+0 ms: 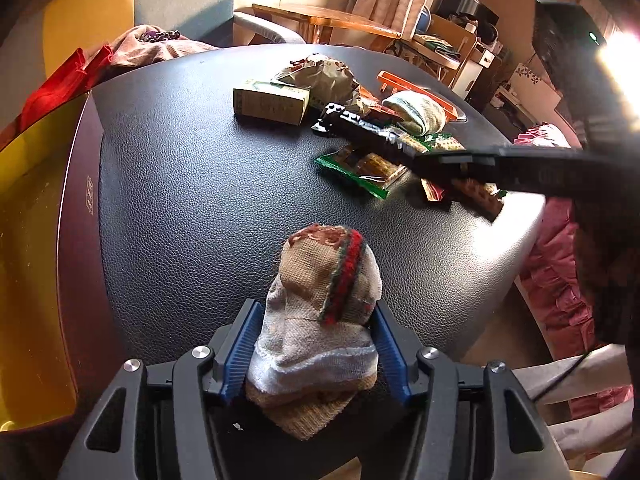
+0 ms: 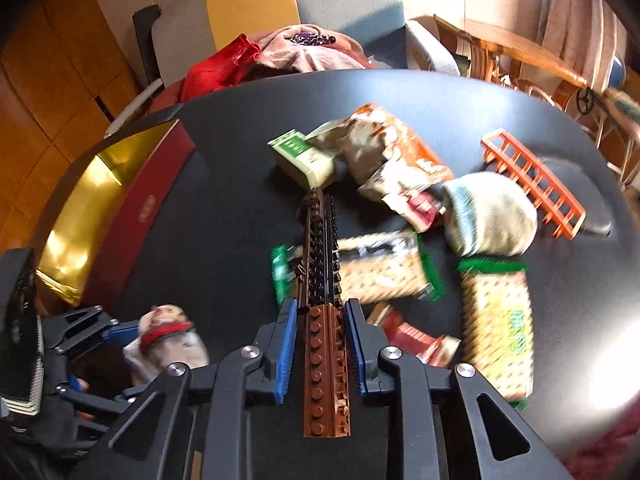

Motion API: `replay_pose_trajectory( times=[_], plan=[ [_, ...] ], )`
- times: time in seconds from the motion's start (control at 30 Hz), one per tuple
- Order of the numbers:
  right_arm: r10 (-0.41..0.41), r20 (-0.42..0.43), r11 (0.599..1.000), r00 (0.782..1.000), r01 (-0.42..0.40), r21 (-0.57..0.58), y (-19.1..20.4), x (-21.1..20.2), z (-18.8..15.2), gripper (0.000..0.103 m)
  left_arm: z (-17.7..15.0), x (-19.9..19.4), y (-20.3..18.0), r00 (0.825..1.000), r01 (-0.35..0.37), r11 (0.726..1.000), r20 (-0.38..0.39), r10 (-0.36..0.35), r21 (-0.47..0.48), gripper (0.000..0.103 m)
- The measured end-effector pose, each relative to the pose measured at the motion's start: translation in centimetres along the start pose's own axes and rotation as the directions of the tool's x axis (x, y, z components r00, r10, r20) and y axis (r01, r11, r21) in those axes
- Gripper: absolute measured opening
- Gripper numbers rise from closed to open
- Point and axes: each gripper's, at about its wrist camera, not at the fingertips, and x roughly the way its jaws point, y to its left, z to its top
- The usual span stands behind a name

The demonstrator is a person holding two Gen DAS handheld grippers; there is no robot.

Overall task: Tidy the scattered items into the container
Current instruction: 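Lift the sock with the left gripper while the right gripper grasps the brown-black Lego strip, then carry both items over the gold tray while the left gripper opens, dropping the sock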

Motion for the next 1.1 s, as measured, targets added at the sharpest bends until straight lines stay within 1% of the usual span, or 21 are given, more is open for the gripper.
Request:
replay_pose_trajectory(
  times=[0.13,0.27,0.37,0.5,0.77,0.83,0.9,1.0,1.1],
  plan=[
    [0.036,-0.01,0.998,0.999,-0.036,0.051,1.0,0.2,-2.3,0.024,0.0,0.0,0.0,1.0,0.001,1.0,0.0,-0.001,-0.001,0.057],
    [0.054,-0.011,0.996,0.998,-0.053,0.066,0.9,0.5,-3.4,0.026,0.0,0.1,-0.2,1.0,-0.01,1.0,-0.005,0.01,0.009,0.058],
    [0.052,-0.008,0.996,0.999,-0.052,0.066,0.8,0.7,-3.4,0.028,0.3,0.2,-0.3,1.0,-0.022,1.0,-0.006,0.022,0.012,0.058],
    [0.046,-0.002,0.997,0.999,-0.046,0.064,0.8,0.9,-3.2,0.032,0.6,0.4,-0.3,0.999,-0.034,0.999,-0.009,0.034,0.014,0.058],
    [0.031,-0.001,0.998,1.0,-0.031,0.051,1.2,1.5,-3.0,0.033,0.6,0.4,-0.5,0.998,-0.058,0.998,0.003,0.058,0.025,0.058],
    [0.001,0.007,0.999,1.0,-0.001,0.034,1.6,1.4,-3.3,0.029,0.6,0.3,-0.5,0.998,-0.059,0.998,0.008,0.059,0.021,0.05],
    [-0.007,0.014,0.999,1.0,0.006,0.042,1.8,1.2,-3.5,0.027,0.6,0.1,-0.4,0.998,-0.056,0.998,0.014,0.056,0.016,0.047],
    [-0.013,0.034,0.998,0.999,0.011,0.06,1.9,0.7,-3.7,0.027,0.7,-0.6,-0.3,0.998,-0.06,0.998,0.033,0.059,0.012,0.043],
    [-0.018,0.058,0.997,0.998,0.013,0.08,1.9,-0.2,-3.7,0.027,0.8,-1.6,-0.3,0.996,-0.06,0.998,0.062,0.059,0.007,0.043]
  ],
)
